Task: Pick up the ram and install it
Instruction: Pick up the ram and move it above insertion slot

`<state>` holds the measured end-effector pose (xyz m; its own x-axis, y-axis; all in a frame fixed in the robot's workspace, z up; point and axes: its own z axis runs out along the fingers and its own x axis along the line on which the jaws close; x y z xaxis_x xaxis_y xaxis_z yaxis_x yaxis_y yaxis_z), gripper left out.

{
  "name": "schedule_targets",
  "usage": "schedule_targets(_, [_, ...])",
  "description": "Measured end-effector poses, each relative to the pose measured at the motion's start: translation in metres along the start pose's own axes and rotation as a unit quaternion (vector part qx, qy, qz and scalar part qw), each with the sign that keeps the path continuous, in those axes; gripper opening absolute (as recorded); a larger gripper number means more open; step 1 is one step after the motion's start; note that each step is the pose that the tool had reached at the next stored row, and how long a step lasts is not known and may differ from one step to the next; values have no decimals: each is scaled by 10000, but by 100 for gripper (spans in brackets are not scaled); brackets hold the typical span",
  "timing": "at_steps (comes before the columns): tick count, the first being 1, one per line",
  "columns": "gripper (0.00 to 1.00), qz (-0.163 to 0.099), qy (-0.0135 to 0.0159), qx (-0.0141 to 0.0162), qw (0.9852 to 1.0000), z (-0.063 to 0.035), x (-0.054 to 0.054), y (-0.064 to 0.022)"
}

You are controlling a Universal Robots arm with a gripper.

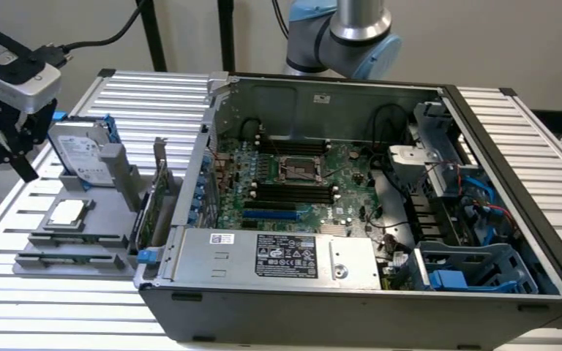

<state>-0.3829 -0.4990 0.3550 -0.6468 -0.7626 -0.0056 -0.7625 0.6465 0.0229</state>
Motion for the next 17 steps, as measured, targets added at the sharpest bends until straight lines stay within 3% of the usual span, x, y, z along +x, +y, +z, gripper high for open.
schedule_targets(4, [11,-359,9,-2,9994,14,0,0])
schedule_targets(8, [11,-722,17,-4,9974,27,0,0])
schedule_targets(13, [11,-1177,27,-7,9930,46,0,-1])
schedule_targets(17, [11,-1536,35,-9,9881,62,0,-2])
